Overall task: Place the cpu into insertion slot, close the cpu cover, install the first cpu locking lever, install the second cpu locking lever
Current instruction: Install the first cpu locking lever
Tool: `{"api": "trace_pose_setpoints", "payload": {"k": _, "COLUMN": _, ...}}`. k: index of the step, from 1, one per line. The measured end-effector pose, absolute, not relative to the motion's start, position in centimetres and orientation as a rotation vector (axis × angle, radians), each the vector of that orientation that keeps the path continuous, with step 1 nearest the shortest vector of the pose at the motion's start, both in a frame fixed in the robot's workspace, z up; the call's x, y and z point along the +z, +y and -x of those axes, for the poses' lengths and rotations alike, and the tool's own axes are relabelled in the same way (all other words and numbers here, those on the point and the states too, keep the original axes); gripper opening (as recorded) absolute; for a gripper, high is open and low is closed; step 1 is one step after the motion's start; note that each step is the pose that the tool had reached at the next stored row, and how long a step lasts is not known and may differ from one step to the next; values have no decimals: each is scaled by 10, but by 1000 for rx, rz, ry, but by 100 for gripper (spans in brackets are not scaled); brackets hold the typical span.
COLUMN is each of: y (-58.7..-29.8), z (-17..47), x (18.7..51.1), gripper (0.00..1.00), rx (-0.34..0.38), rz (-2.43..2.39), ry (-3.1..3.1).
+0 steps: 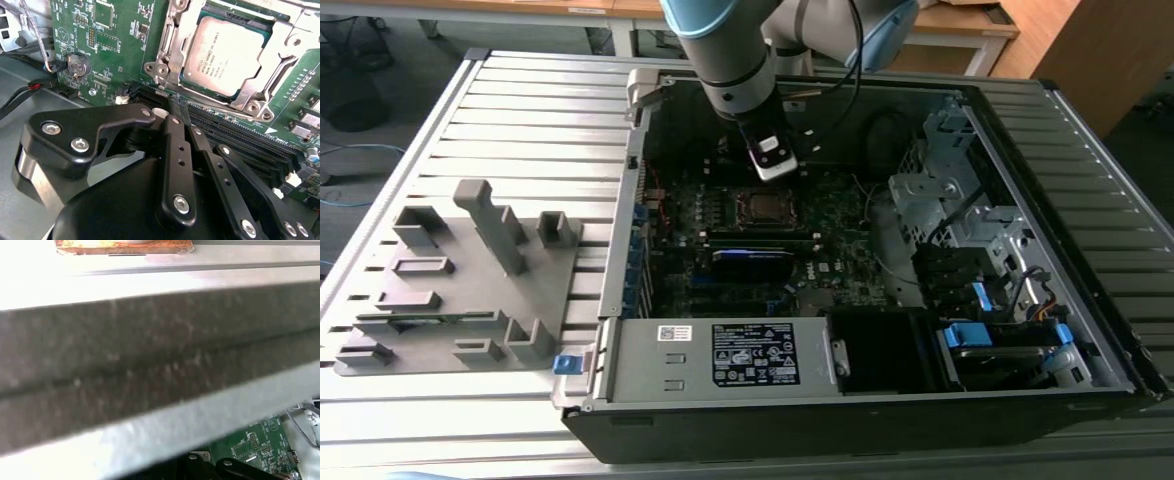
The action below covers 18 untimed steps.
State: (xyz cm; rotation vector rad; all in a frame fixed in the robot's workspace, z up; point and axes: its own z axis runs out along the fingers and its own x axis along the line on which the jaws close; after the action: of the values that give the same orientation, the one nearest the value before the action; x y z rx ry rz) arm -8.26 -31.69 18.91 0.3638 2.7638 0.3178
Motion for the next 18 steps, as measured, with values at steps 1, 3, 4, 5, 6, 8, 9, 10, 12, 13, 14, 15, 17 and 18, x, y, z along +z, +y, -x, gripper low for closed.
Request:
{"api": "trace_pose_setpoints", "payload": {"k": 1, "y": -317, "z": 83, "x": 189, "gripper": 11, "rx": 318, "rz": -364, "ry": 2764}}
{"api": "trace_pose_setpoints", "payload": {"k": 3, "y": -317, "z": 83, "x": 189, "gripper": 11, "rx": 318, "rz": -364, "ry": 2764}}
{"api": "trace_pose_setpoints", "payload": {"k": 4, "y": -317, "z": 83, "x": 189, "gripper": 11, "rx": 318, "rz": -365, "ry": 2764}}
{"api": "trace_pose_setpoints", "payload": {"k": 5, "y": -317, "z": 83, "x": 189, "gripper": 11, "rx": 318, "rz": -365, "ry": 2764}}
{"api": "trace_pose_setpoints", "payload": {"k": 6, "y": -317, "z": 83, "x": 189, "gripper": 11, "rx": 318, "rz": -365, "ry": 2763}}
{"api": "trace_pose_setpoints", "payload": {"k": 8, "y": -317, "z": 83, "x": 190, "gripper": 11, "rx": 317, "rz": -367, "ry": 2763}}
{"api": "trace_pose_setpoints", "payload": {"k": 9, "y": -317, "z": 83, "x": 190, "gripper": 11, "rx": 316, "rz": -372, "ry": 2762}}
{"api": "trace_pose_setpoints", "payload": {"k": 10, "y": -317, "z": 83, "x": 189, "gripper": 11, "rx": 316, "rz": -380, "ry": 2761}}
{"api": "trace_pose_setpoints", "payload": {"k": 12, "y": -317, "z": 83, "x": 189, "gripper": 11, "rx": 313, "rz": -399, "ry": 2757}}
{"api": "trace_pose_setpoints", "payload": {"k": 13, "y": -317, "z": 83, "x": 189, "gripper": 11, "rx": 311, "rz": -410, "ry": 2754}}
{"api": "trace_pose_setpoints", "payload": {"k": 14, "y": -317, "z": 83, "x": 189, "gripper": 11, "rx": 310, "rz": -419, "ry": 2752}}
{"api": "trace_pose_setpoints", "payload": {"k": 15, "y": -317, "z": 83, "x": 189, "gripper": 11, "rx": 308, "rz": -427, "ry": 2751}}
{"api": "trace_pose_setpoints", "payload": {"k": 17, "y": -317, "z": 84, "x": 189, "gripper": 11, "rx": 307, "rz": -434, "ry": 2749}}
{"api": "trace_pose_setpoints", "payload": {"k": 18, "y": -317, "z": 84, "x": 189, "gripper": 11, "rx": 307, "rz": -435, "ry": 2749}}
